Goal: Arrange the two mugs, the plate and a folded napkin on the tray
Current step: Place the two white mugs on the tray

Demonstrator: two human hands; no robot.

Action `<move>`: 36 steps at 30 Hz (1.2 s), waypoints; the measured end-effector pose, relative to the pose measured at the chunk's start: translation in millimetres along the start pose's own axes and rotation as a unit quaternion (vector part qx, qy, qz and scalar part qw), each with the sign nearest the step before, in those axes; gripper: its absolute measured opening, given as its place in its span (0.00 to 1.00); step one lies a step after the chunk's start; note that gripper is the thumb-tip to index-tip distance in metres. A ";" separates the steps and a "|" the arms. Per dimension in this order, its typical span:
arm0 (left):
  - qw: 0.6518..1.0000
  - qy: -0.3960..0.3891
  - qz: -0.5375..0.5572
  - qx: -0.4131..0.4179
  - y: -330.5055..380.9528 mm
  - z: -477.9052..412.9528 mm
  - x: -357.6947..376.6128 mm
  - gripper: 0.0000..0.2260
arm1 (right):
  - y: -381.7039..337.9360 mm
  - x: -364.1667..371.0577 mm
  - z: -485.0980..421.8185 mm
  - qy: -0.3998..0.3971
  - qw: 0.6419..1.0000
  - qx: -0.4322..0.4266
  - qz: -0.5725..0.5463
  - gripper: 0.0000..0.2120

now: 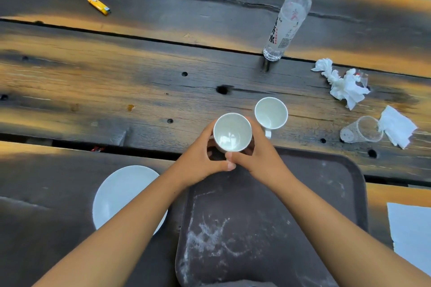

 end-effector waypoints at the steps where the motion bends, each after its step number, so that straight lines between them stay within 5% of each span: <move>1: 1.000 -0.001 0.004 0.000 -1.6 2.8 5.1 0.43 | 2.5 -1.7 5.0 0.001 1.000 0.005 0.003 0.36; 36: 0.998 -0.023 -0.041 -0.050 -40.6 54.4 54.9 0.41 | 55.1 11.7 79.0 -0.006 0.995 0.104 0.004 0.41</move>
Point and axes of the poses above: each hand's wrist, its own z-axis away from the middle knuckle, its own x-axis out of the palm, y = z × x, the point moved 3 cm from there along -z, towards the middle knuckle, and after that the axes turned 1 degree about z, right-handed, at the moved point
